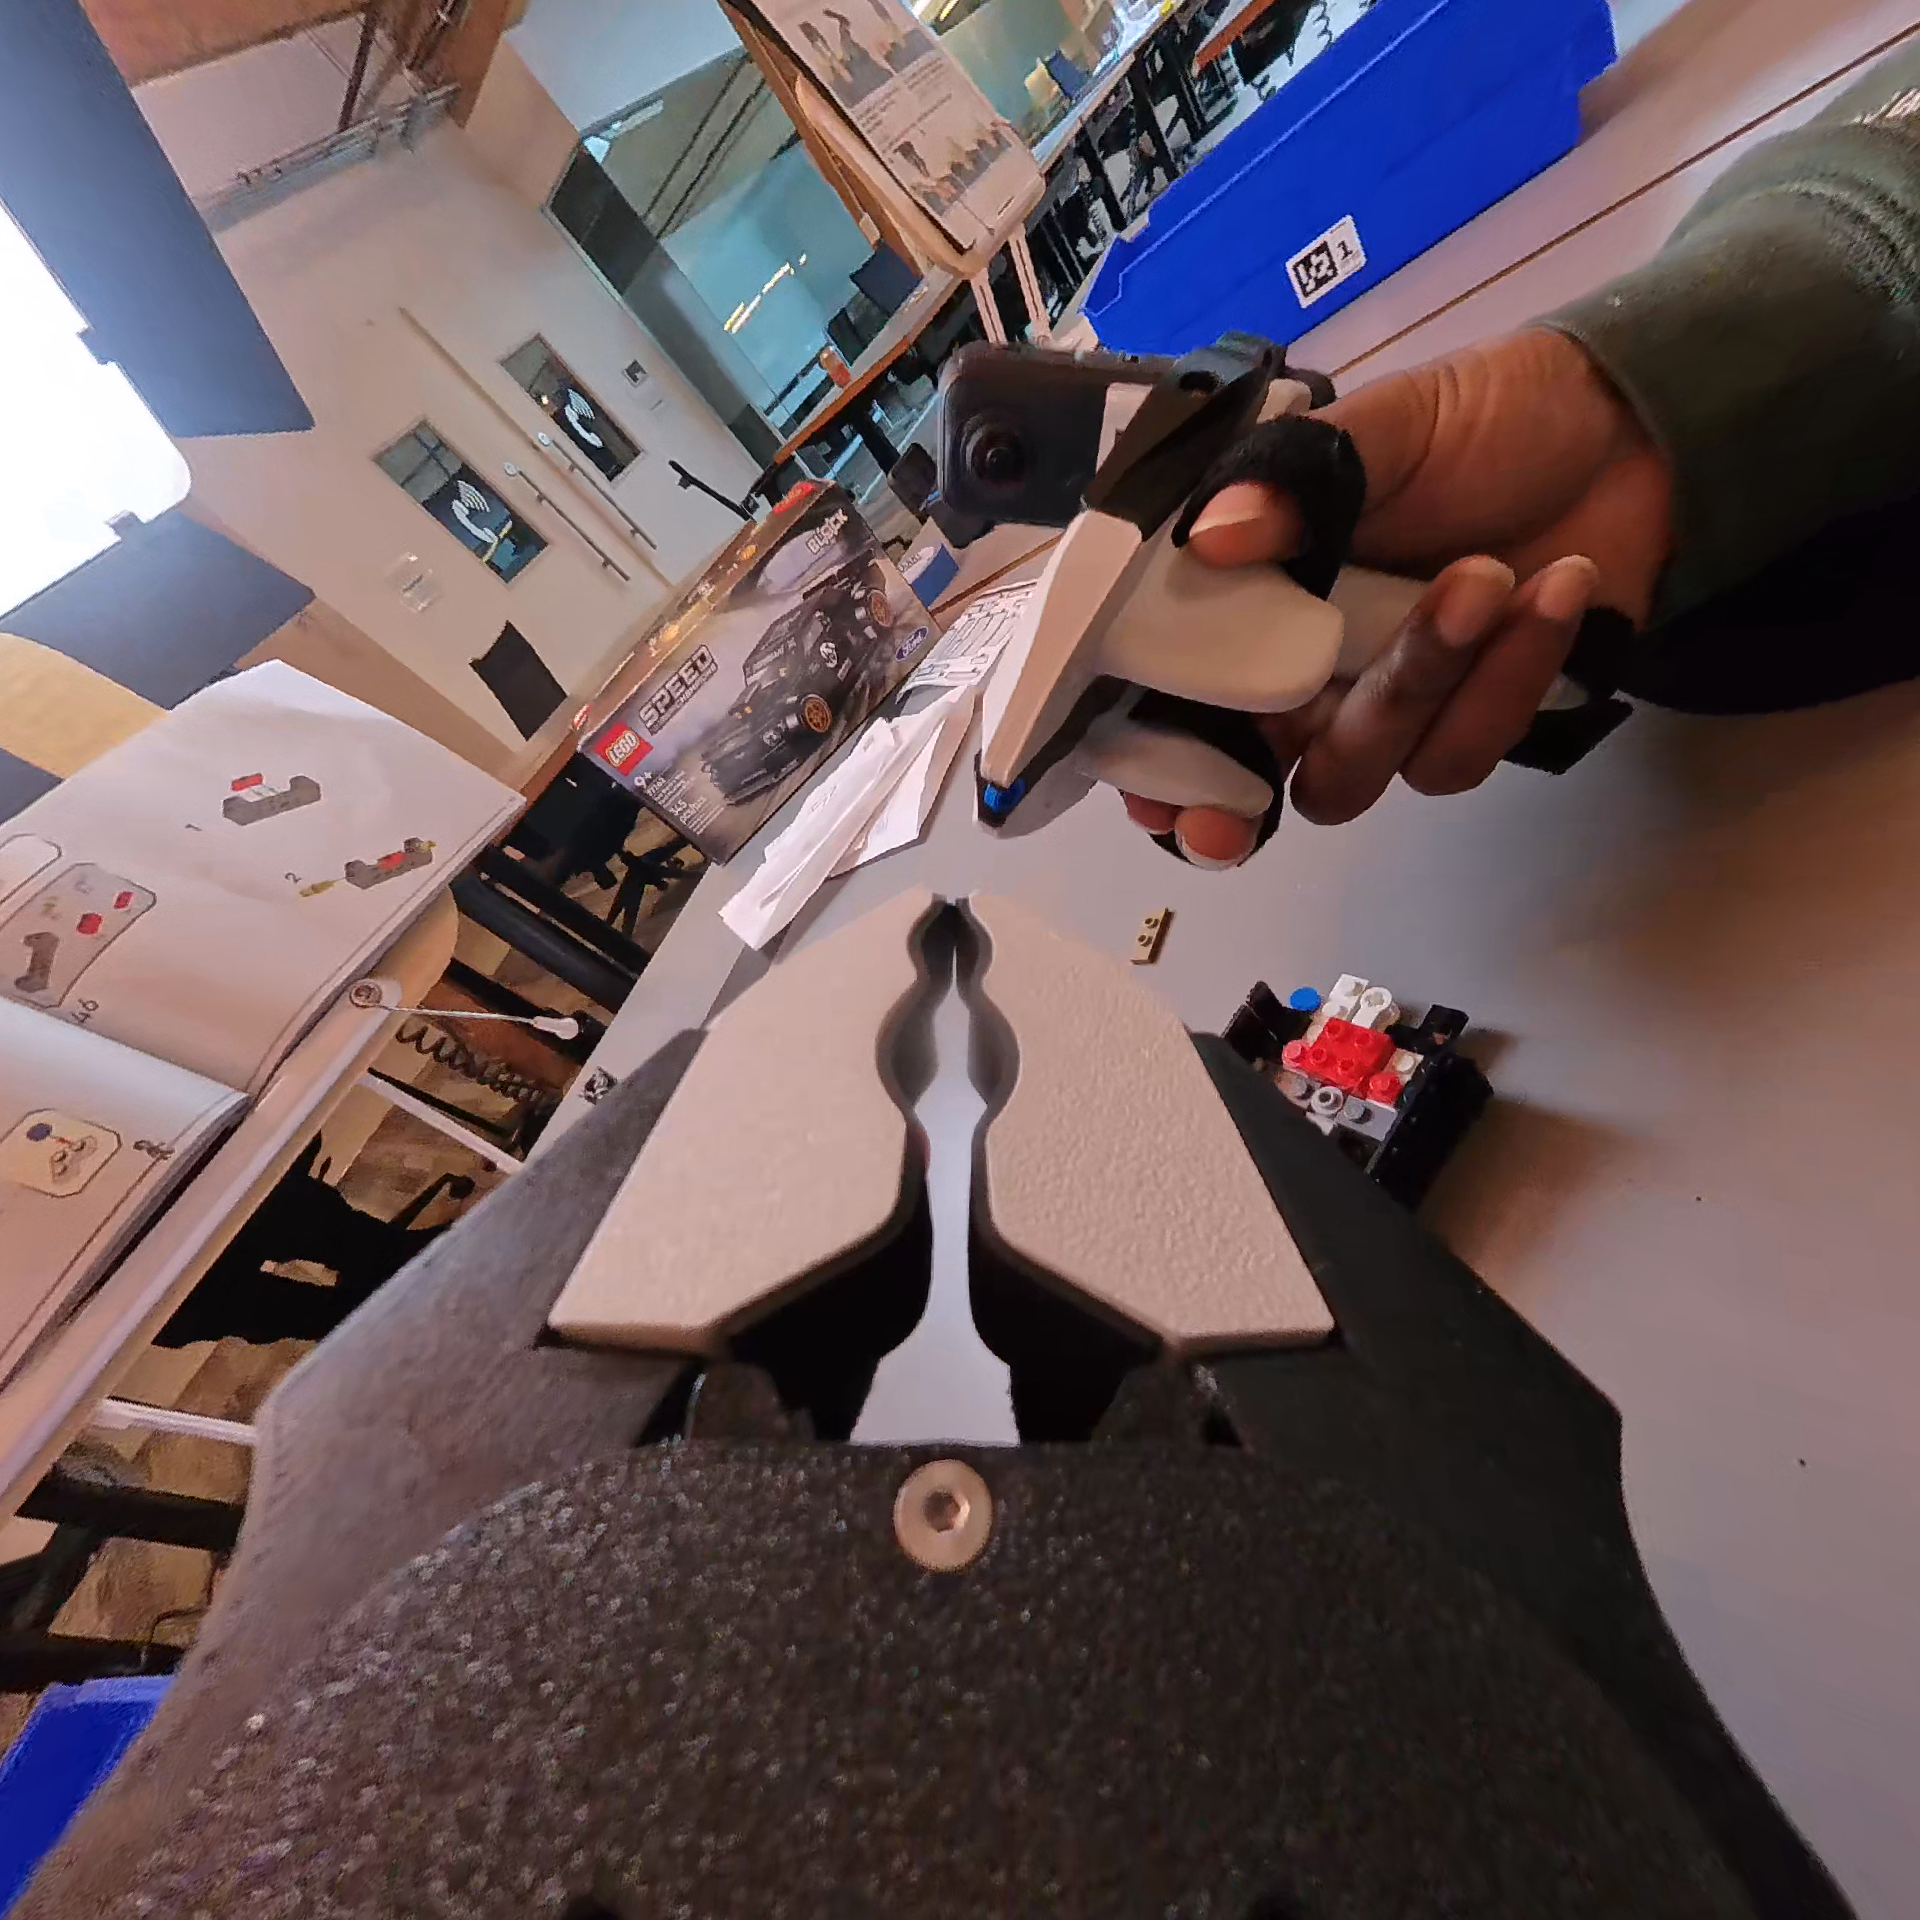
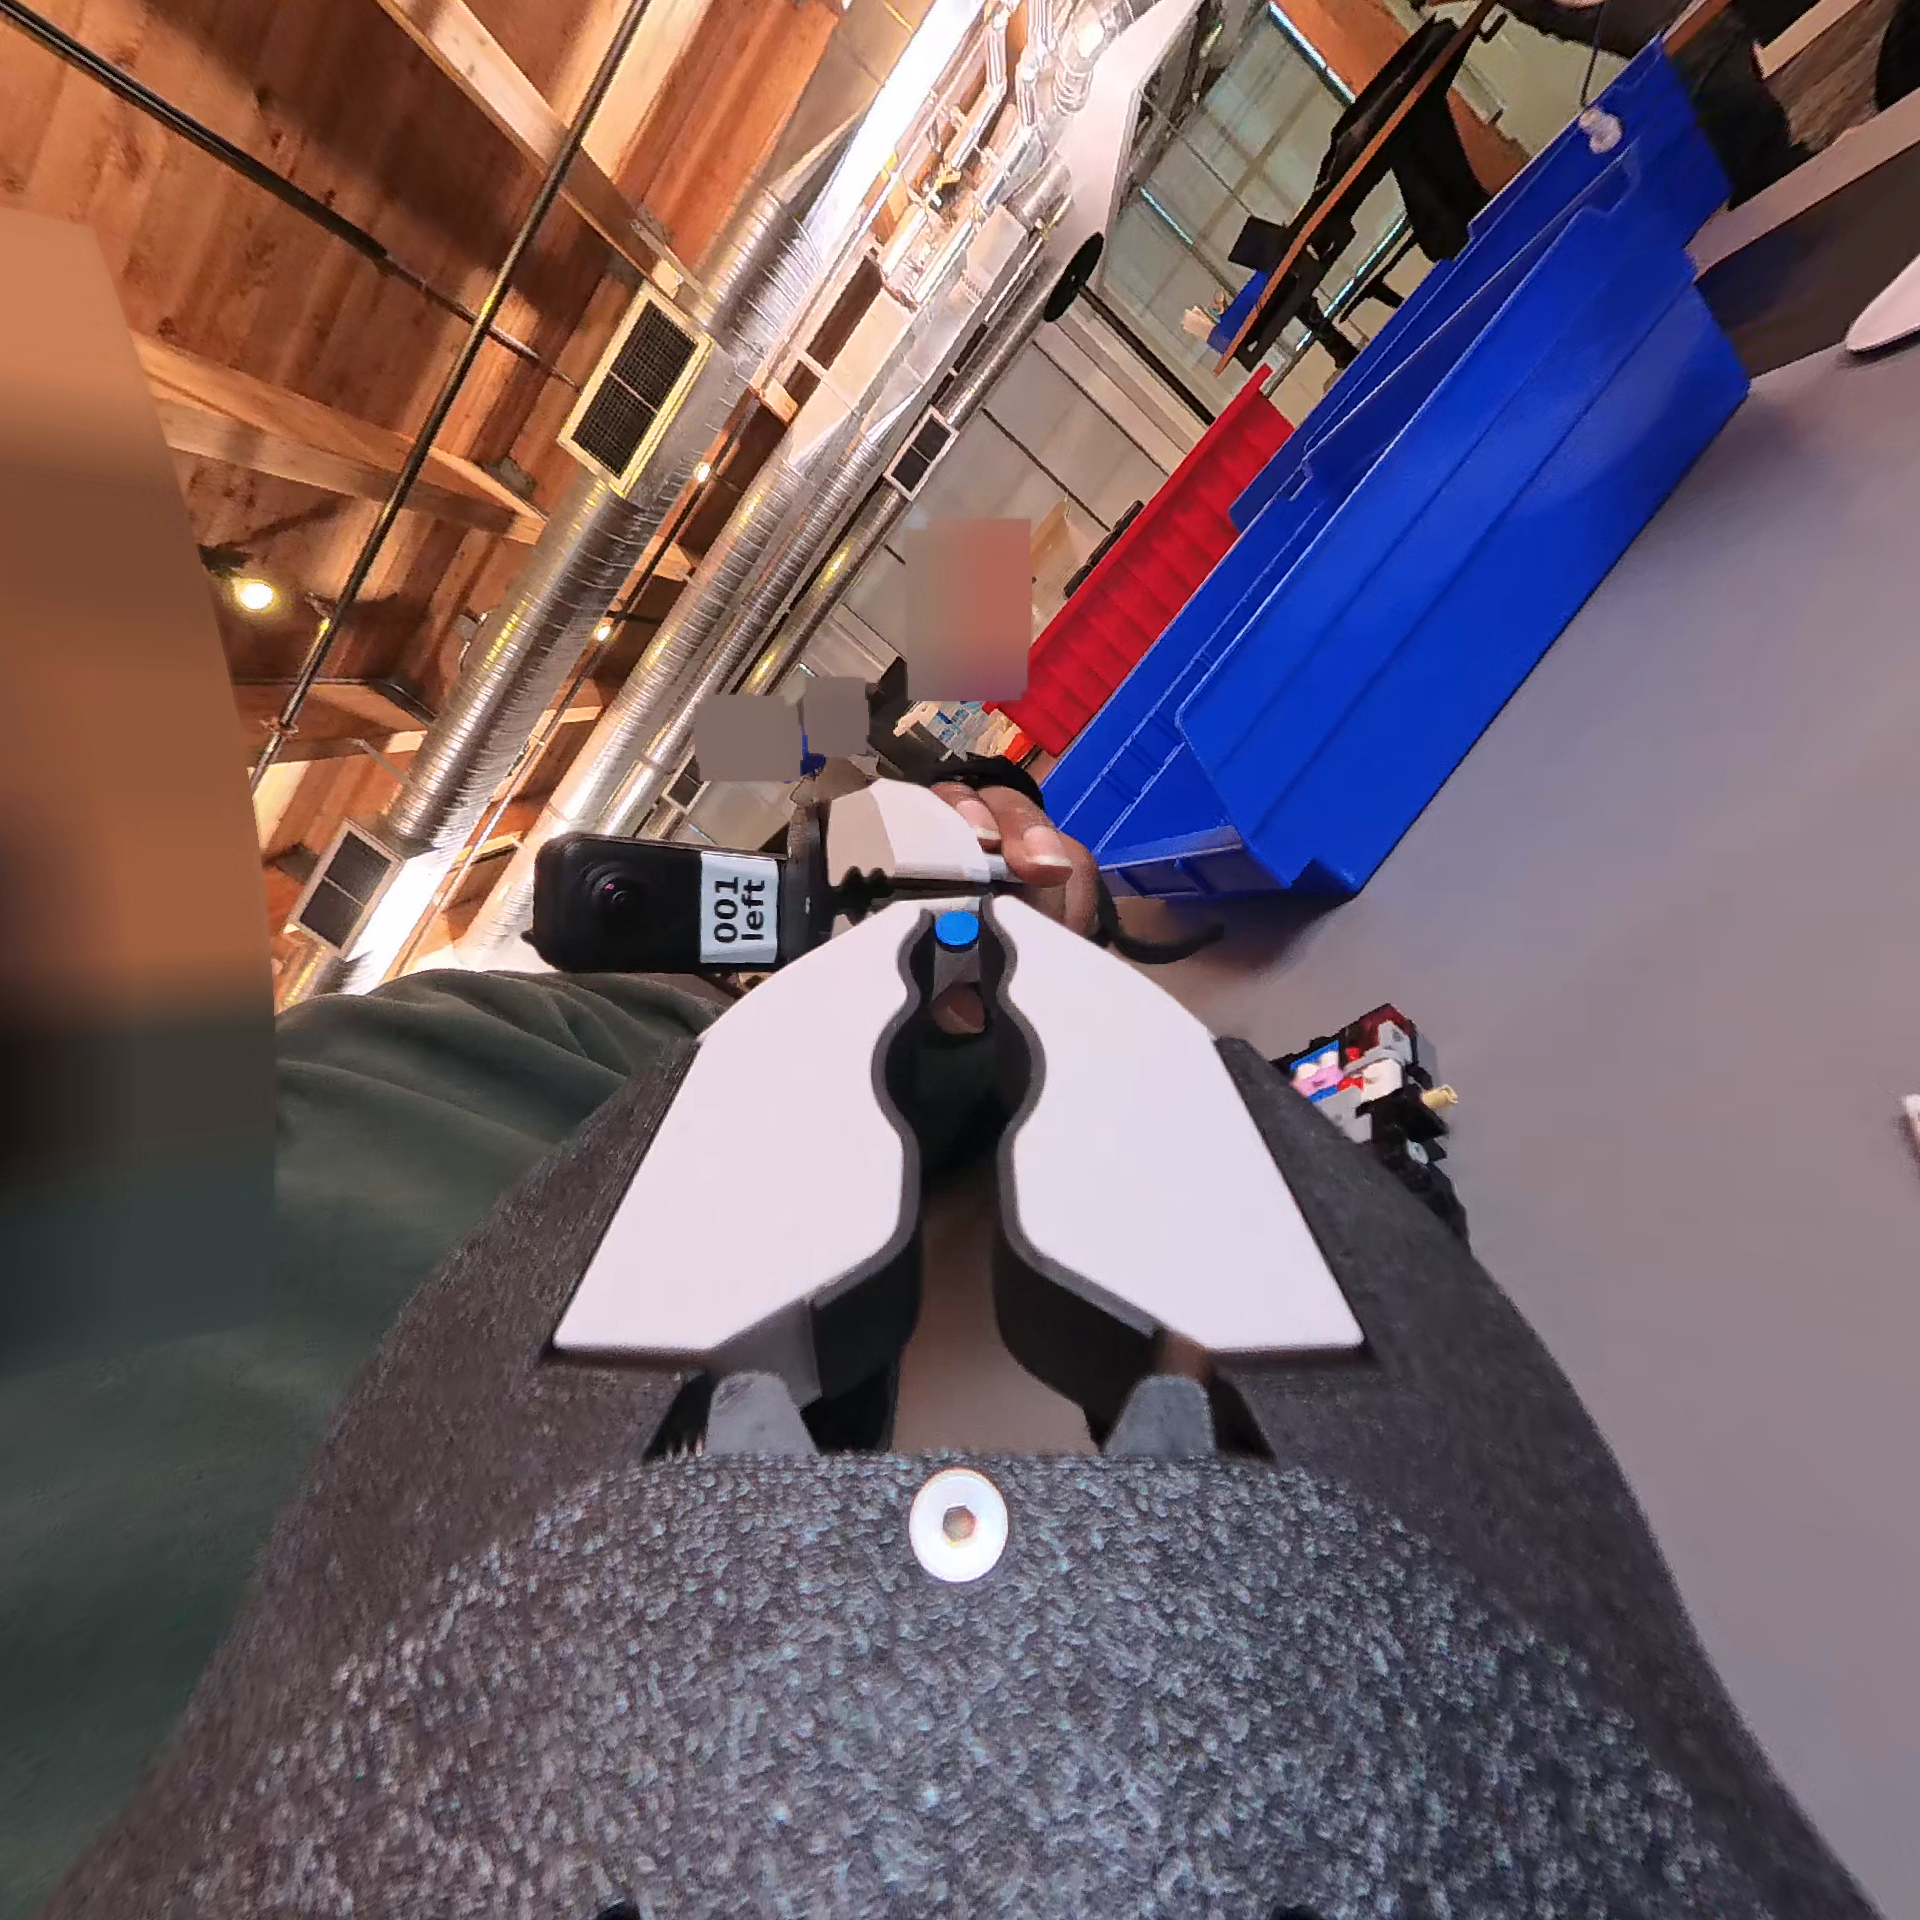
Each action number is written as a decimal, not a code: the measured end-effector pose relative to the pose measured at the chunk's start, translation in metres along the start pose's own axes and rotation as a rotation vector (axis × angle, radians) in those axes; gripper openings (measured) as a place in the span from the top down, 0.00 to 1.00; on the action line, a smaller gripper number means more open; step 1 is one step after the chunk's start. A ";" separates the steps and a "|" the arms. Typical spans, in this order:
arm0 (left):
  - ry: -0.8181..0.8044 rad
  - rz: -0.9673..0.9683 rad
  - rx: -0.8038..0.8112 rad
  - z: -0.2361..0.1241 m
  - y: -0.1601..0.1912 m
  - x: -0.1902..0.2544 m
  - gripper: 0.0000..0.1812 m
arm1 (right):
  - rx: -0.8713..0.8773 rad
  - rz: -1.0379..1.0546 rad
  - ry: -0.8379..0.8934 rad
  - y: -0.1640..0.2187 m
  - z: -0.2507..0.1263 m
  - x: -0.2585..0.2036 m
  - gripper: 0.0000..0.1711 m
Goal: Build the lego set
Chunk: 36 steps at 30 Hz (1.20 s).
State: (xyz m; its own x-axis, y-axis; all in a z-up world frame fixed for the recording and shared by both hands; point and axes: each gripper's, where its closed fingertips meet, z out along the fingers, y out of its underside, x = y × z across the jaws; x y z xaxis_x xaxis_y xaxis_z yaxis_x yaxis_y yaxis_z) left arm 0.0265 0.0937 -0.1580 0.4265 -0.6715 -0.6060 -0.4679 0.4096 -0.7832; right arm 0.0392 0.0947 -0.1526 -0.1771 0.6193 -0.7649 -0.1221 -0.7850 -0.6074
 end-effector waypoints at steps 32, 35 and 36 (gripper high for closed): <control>-0.113 -0.713 -0.750 -0.106 0.166 -0.095 0.67 | -0.609 -0.698 0.684 0.018 -0.086 0.081 0.89; -0.040 -0.792 -0.740 -0.106 0.167 -0.082 0.59 | -0.715 -0.733 0.566 0.045 -0.073 0.072 0.89; -0.025 -0.808 -0.737 -0.106 0.168 -0.079 0.57 | -0.746 -0.733 0.554 0.052 -0.070 0.072 0.89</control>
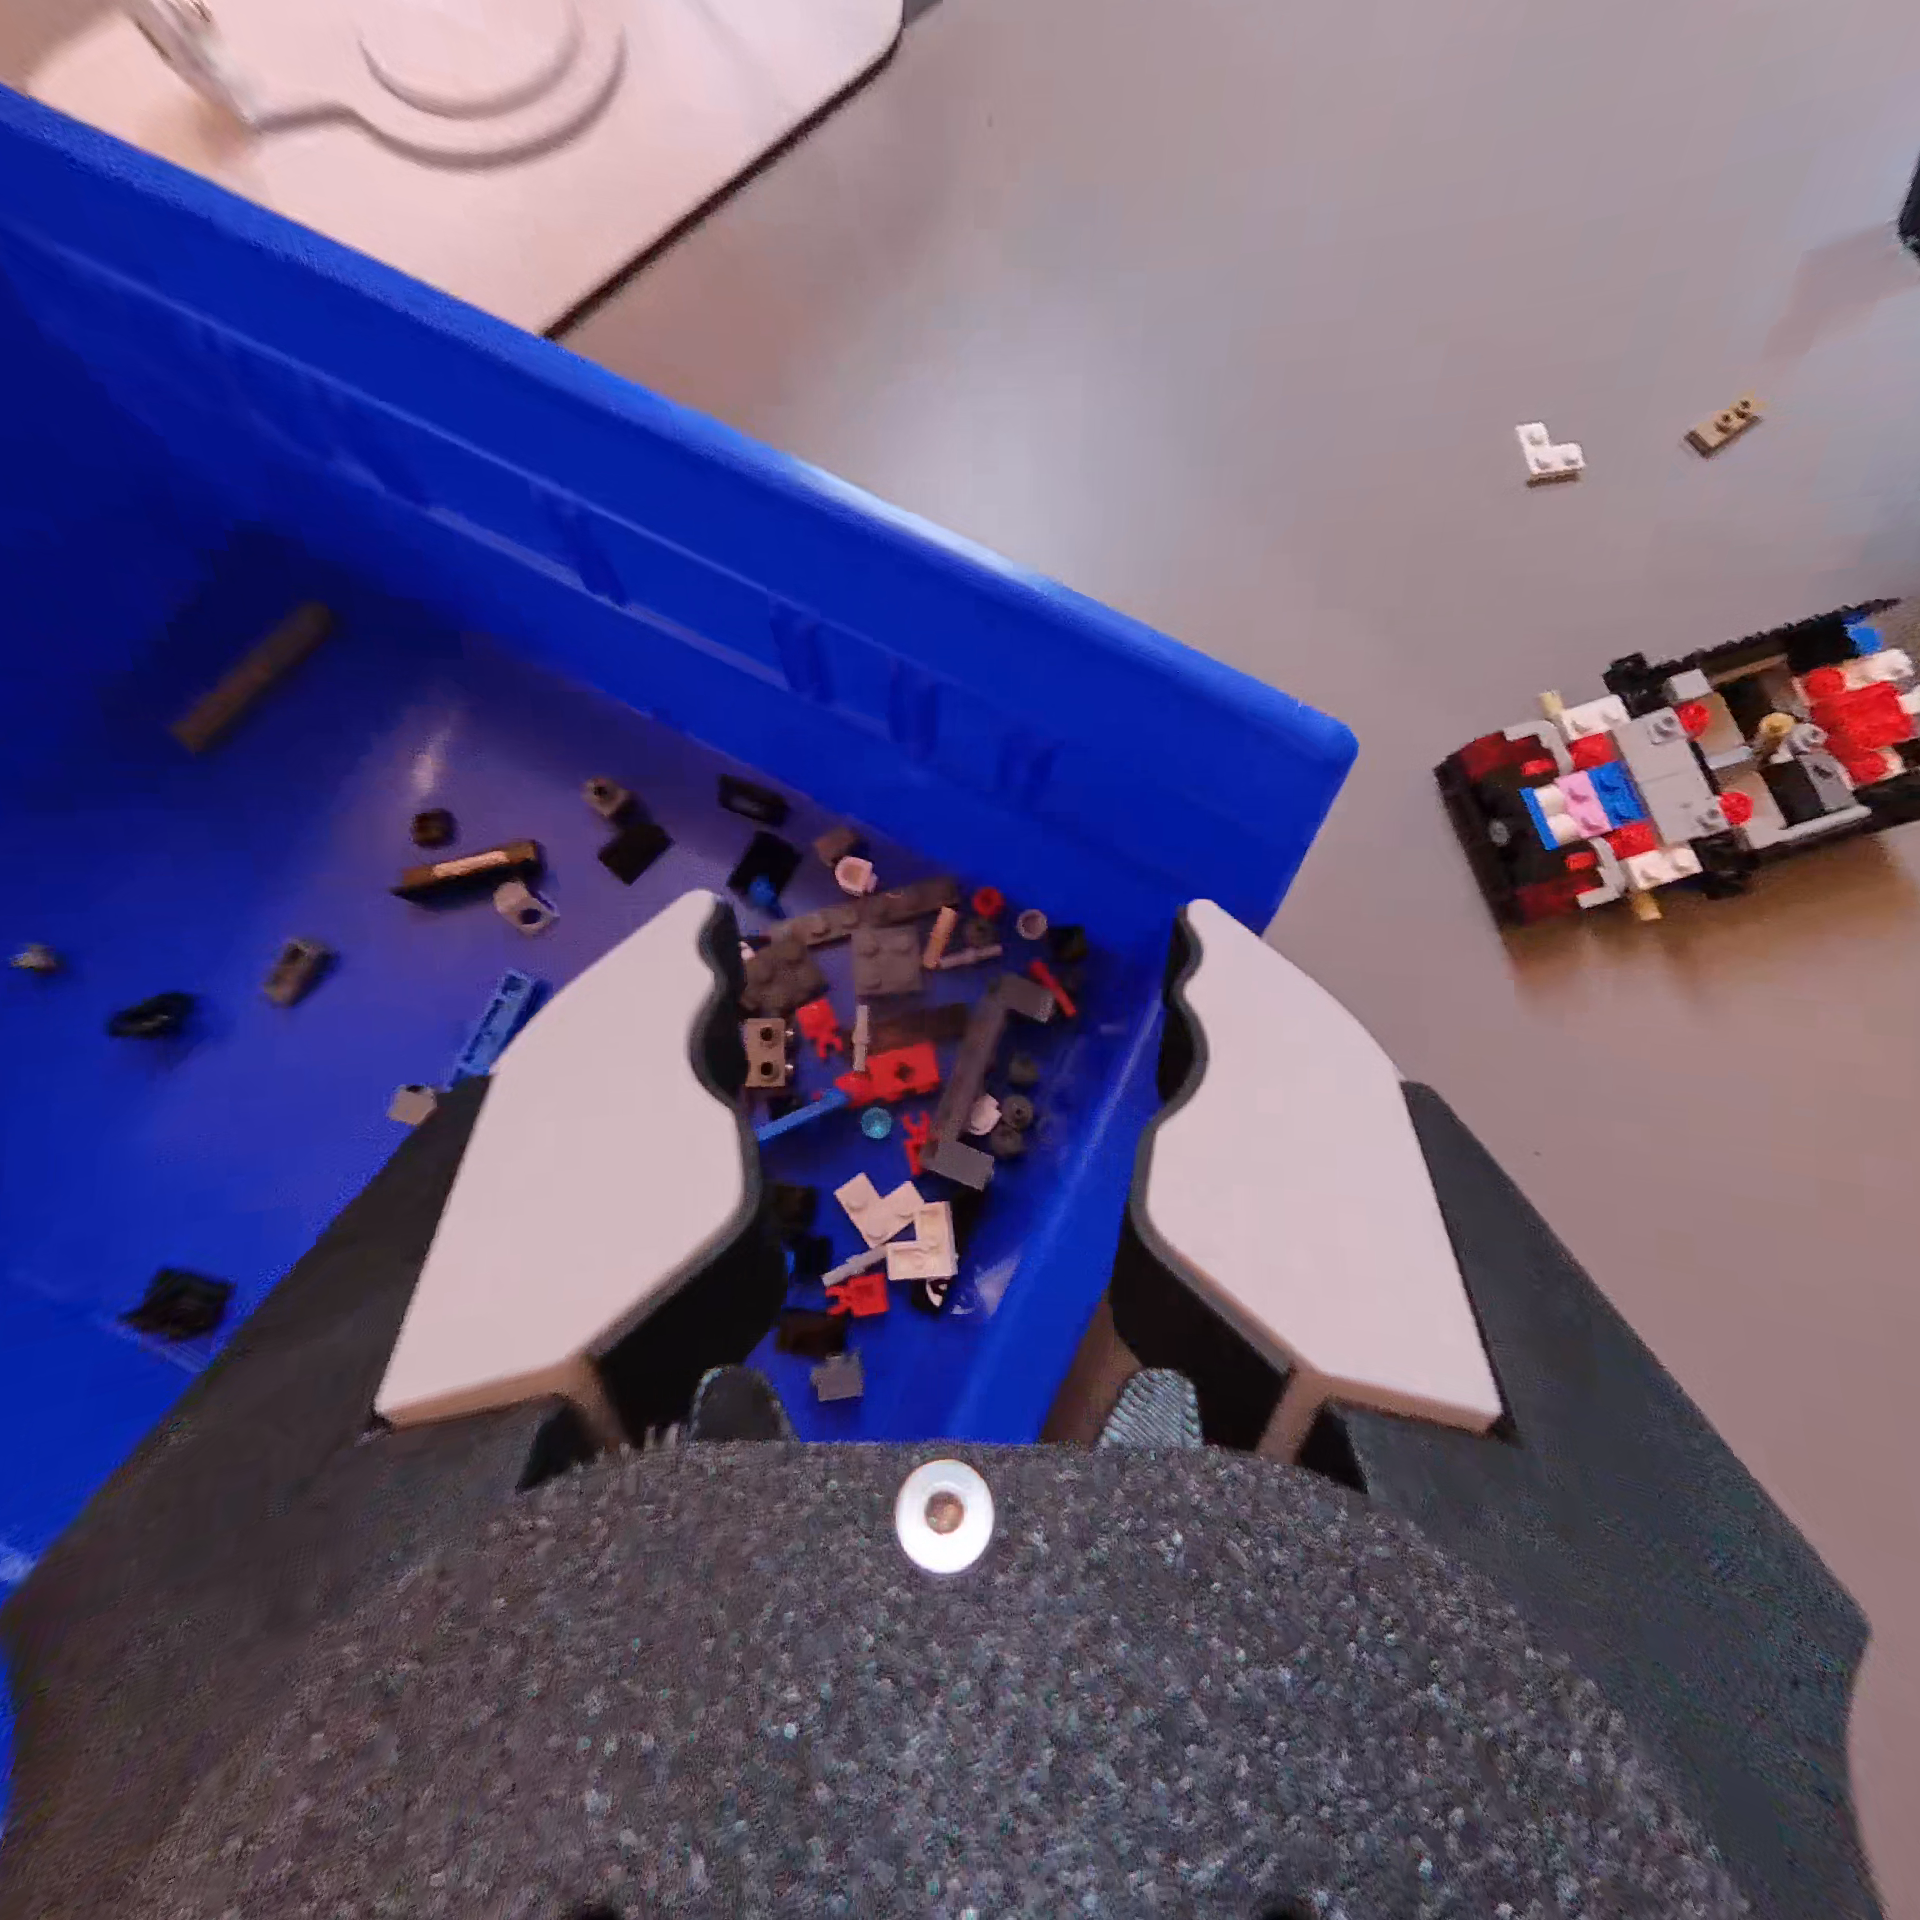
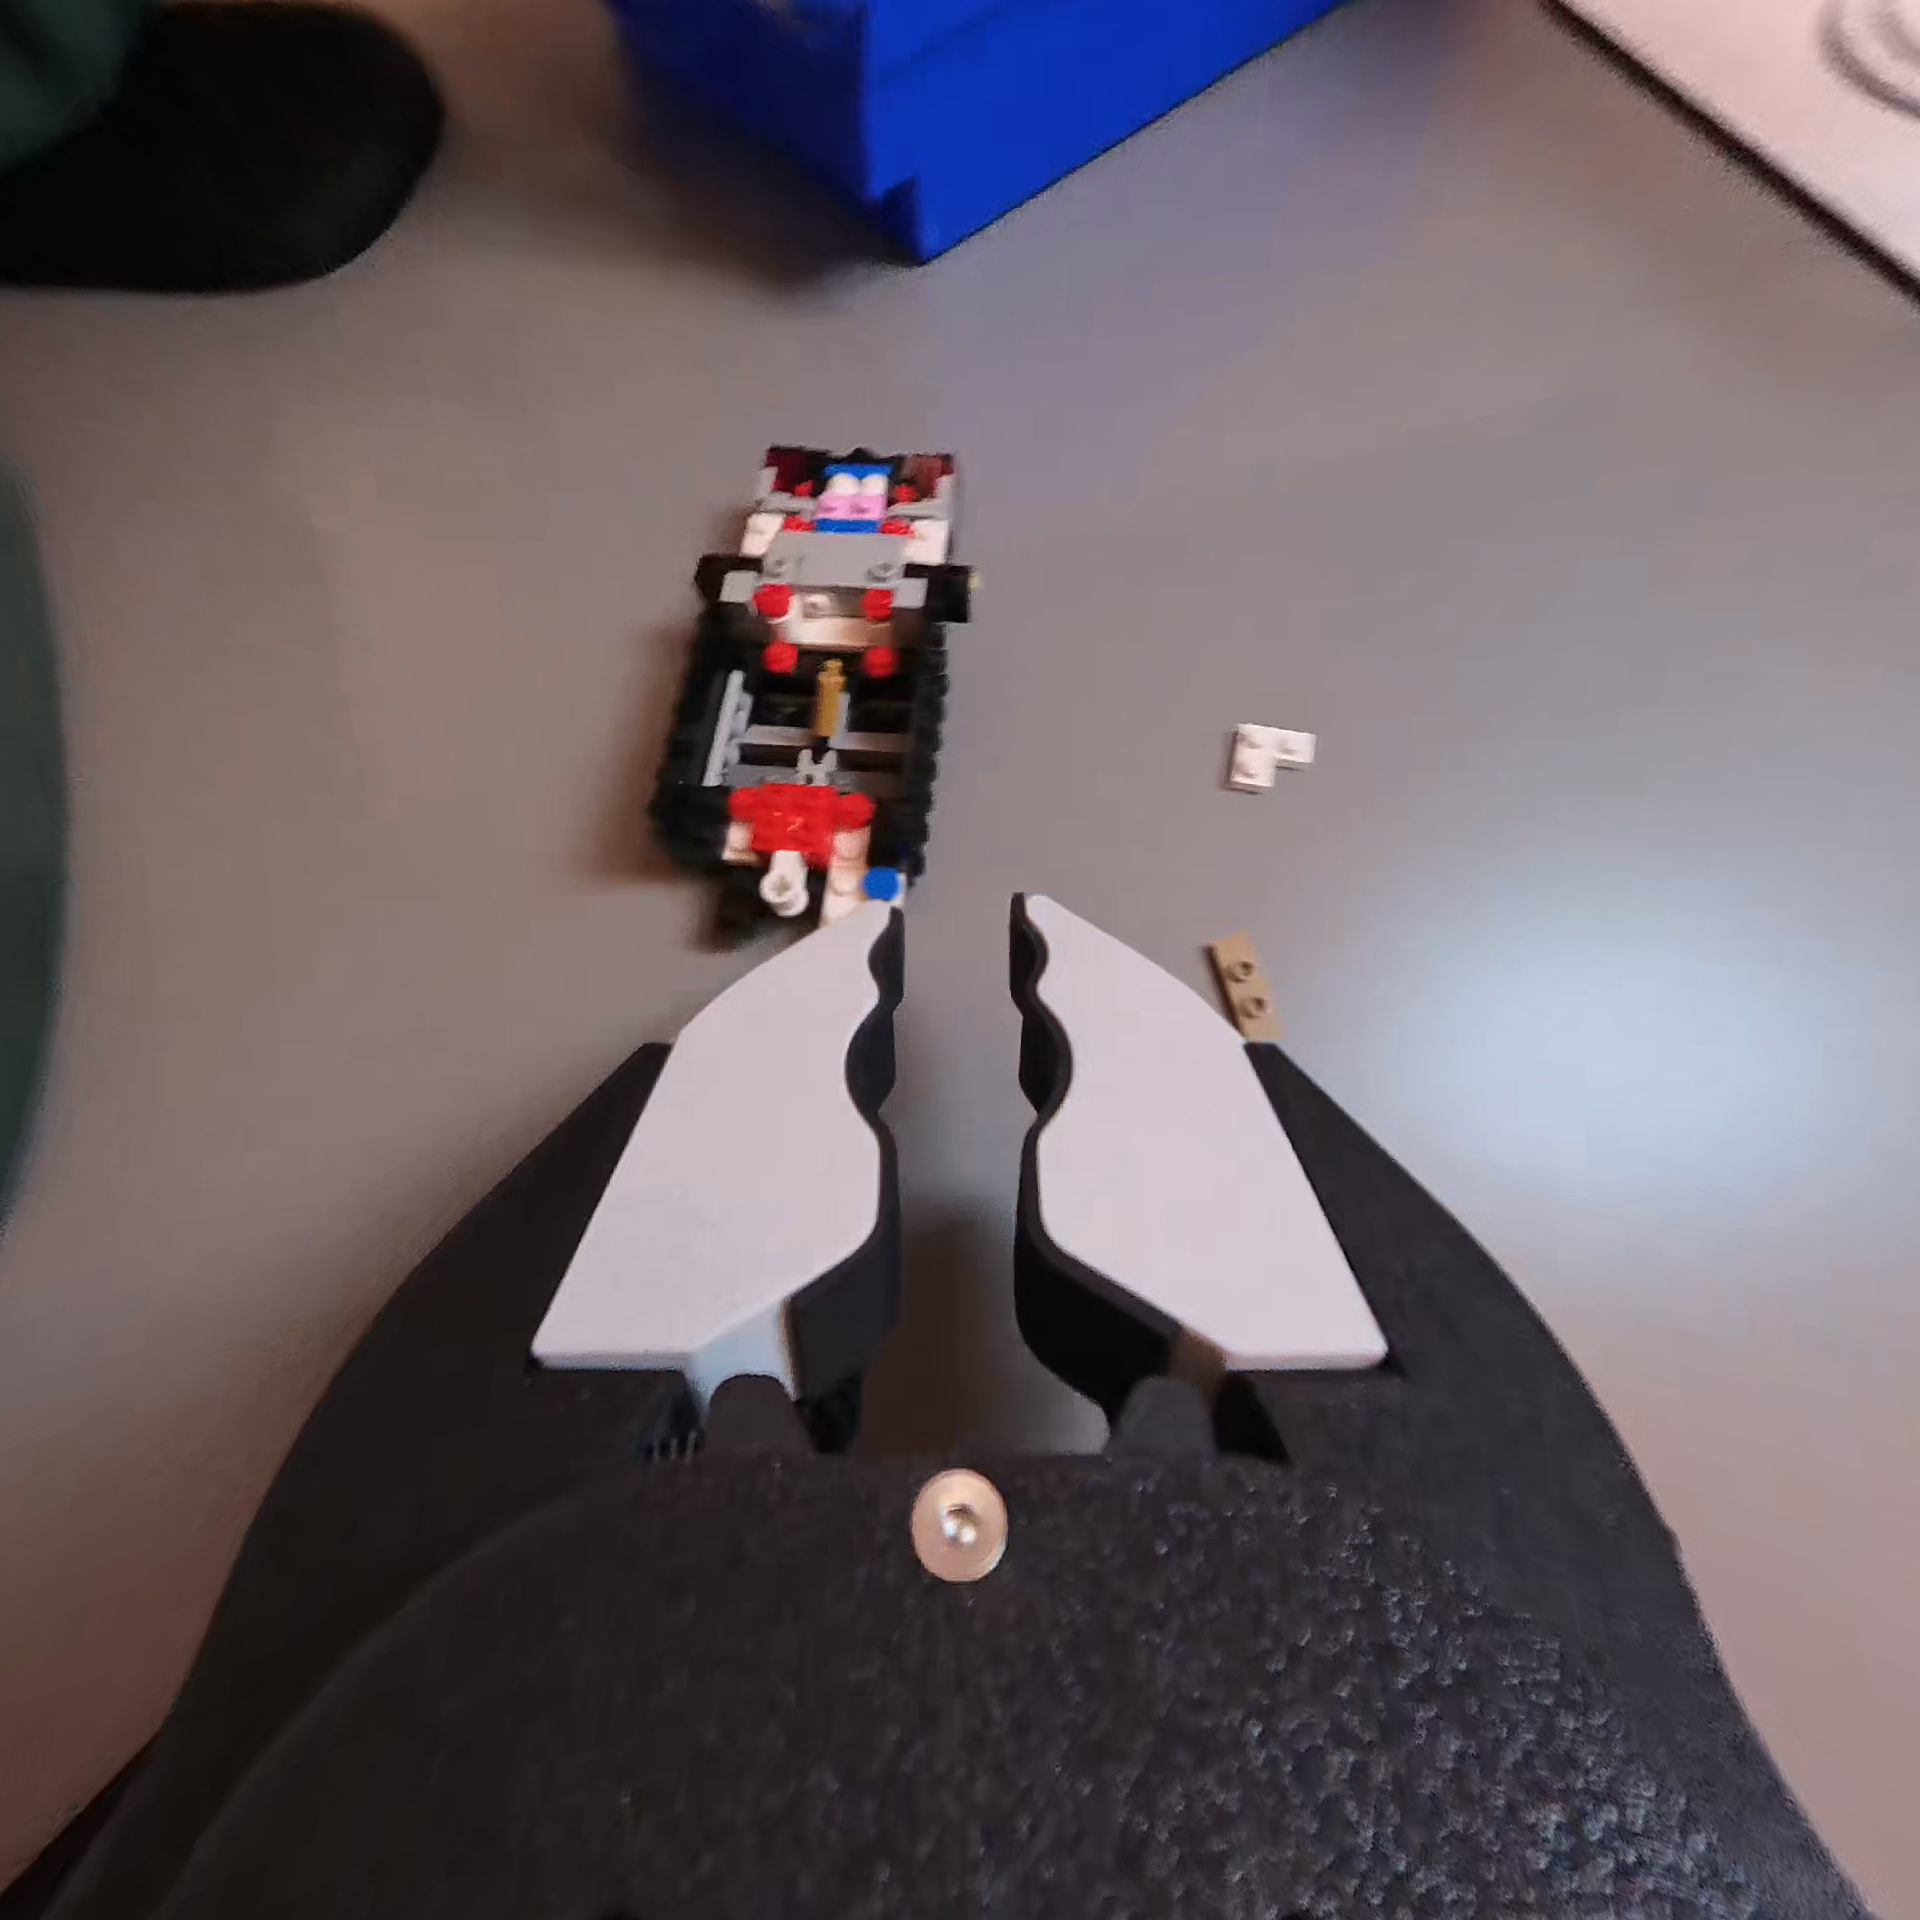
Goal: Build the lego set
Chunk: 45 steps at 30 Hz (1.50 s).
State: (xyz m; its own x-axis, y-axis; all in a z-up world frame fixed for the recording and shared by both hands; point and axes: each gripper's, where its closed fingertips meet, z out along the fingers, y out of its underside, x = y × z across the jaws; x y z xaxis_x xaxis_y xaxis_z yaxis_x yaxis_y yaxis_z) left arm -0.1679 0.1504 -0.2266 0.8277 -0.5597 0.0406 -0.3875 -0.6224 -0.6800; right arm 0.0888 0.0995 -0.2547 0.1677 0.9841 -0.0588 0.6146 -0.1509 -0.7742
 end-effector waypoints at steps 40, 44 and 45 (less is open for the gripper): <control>0.550 1.001 -0.112 0.088 0.003 0.225 0.66 | 0.044 0.211 -0.104 -0.004 0.026 -0.014 1.00; 0.551 0.995 -0.104 0.088 0.002 0.225 0.66 | 0.189 0.228 -0.157 -0.024 0.013 -0.014 1.00; 0.551 0.993 -0.104 0.088 0.002 0.225 0.66 | 0.189 0.218 -0.135 -0.024 0.011 -0.011 1.00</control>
State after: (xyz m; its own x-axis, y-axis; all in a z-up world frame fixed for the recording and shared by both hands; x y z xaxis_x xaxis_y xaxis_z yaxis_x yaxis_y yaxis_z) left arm 0.0534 0.0716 -0.2837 -0.1446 -0.9783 -0.1482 -0.8245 0.2019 -0.5286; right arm 0.0637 0.0933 -0.2426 0.1677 0.9360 -0.3094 0.4197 -0.3518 -0.8367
